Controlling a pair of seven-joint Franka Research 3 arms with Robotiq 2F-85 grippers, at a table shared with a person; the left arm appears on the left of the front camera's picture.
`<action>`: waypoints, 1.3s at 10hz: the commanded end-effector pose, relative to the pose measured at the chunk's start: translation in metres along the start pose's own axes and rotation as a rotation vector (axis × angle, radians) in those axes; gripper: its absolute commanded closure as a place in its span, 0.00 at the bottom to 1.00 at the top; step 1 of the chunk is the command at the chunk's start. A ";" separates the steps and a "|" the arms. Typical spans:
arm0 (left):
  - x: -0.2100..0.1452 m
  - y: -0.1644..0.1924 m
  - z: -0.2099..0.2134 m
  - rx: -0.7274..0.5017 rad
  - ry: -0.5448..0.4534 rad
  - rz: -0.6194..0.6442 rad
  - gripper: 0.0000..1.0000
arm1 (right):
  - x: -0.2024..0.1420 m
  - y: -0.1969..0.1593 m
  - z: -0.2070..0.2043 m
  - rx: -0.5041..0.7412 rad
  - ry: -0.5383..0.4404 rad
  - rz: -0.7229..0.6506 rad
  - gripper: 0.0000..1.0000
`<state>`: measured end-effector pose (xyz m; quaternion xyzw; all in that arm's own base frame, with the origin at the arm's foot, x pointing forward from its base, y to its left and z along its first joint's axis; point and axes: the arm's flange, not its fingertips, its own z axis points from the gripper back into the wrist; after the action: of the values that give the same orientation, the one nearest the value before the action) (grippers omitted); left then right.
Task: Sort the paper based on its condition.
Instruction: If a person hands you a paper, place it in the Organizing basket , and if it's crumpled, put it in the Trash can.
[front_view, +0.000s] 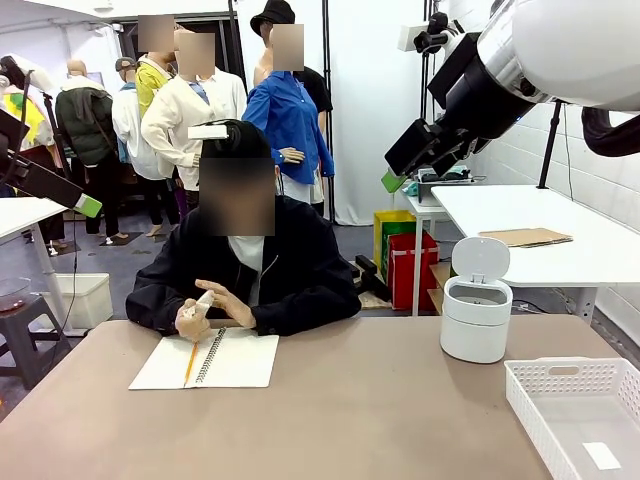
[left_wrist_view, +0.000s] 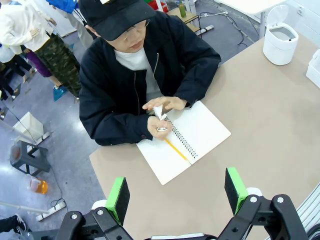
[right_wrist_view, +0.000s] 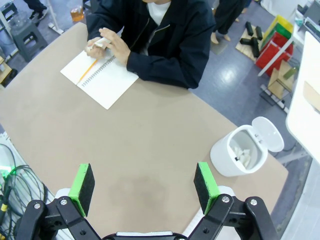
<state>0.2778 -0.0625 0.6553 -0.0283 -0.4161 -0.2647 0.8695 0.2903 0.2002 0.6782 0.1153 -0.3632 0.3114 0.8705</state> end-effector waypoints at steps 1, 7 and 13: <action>-0.002 0.000 0.001 -0.003 0.006 0.002 0.00 | 0.000 0.000 0.000 0.000 0.001 -0.001 0.00; -0.002 0.000 0.001 -0.003 0.006 0.002 0.00 | 0.000 0.000 0.000 0.000 0.001 -0.001 0.00; -0.002 0.000 0.001 -0.003 0.006 0.002 0.00 | 0.000 0.000 0.000 0.000 0.001 -0.001 0.00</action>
<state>0.2778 -0.0625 0.6553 -0.0283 -0.4161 -0.2647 0.8695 0.2903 0.2002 0.6782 0.1153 -0.3632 0.3114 0.8705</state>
